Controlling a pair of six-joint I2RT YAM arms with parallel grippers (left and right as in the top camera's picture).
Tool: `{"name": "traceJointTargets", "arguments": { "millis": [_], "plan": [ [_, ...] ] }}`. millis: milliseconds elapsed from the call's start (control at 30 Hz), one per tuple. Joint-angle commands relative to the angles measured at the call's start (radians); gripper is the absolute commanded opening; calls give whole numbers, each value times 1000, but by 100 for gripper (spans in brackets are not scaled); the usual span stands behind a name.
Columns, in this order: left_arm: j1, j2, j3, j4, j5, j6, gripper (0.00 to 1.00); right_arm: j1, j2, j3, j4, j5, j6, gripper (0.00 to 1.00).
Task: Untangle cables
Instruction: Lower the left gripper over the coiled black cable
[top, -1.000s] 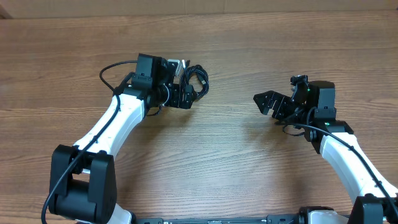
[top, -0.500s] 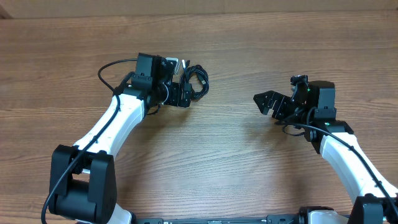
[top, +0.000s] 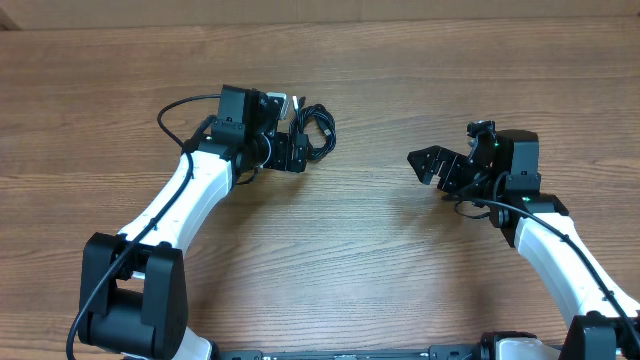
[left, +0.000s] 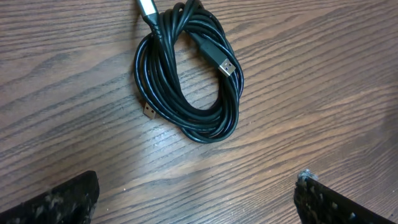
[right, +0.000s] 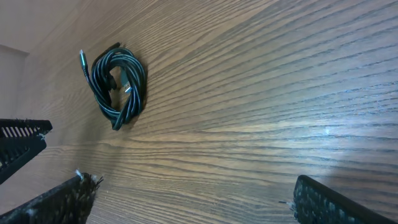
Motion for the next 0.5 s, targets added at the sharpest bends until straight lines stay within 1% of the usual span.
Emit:
{"name": "traceJointTargets", "arguments": {
  "millis": [0,33,100,167,200,233,267,300,333,367,400,433,467],
  "plan": [
    [-5,7,18,25,-6,-53,100,-3,5,23,6,3,2,100],
    [-5,7,18,56,-5,-102,100,-3,5,23,6,3,2,100],
    [-5,7,18,71,8,-210,100,-3,5,23,6,3,2,100],
    [-12,10,14,64,39,-234,100,-3,5,23,6,3,2,100],
    [-18,11,10,63,39,-235,92,-3,5,23,6,3,2,100],
    [-27,14,2,62,39,-234,71,-3,5,23,6,3,2,100],
    [-36,16,-6,62,38,-235,43,-3,5,23,5,3,2,100],
    [-48,19,-14,60,35,-237,19,-3,5,23,6,3,1,100],
    [-59,25,-21,61,26,-248,12,-3,5,23,6,3,1,100],
    [-72,29,-29,67,2,-270,13,-3,5,23,6,3,1,100],
    [-84,36,-32,74,-34,-294,25,-3,5,23,6,3,2,100],
    [-97,43,-34,81,-82,-324,40,-3,5,23,6,3,2,100],
    [-108,52,-34,88,-132,-347,50,-3,5,23,6,3,1,100]
  ]
}}
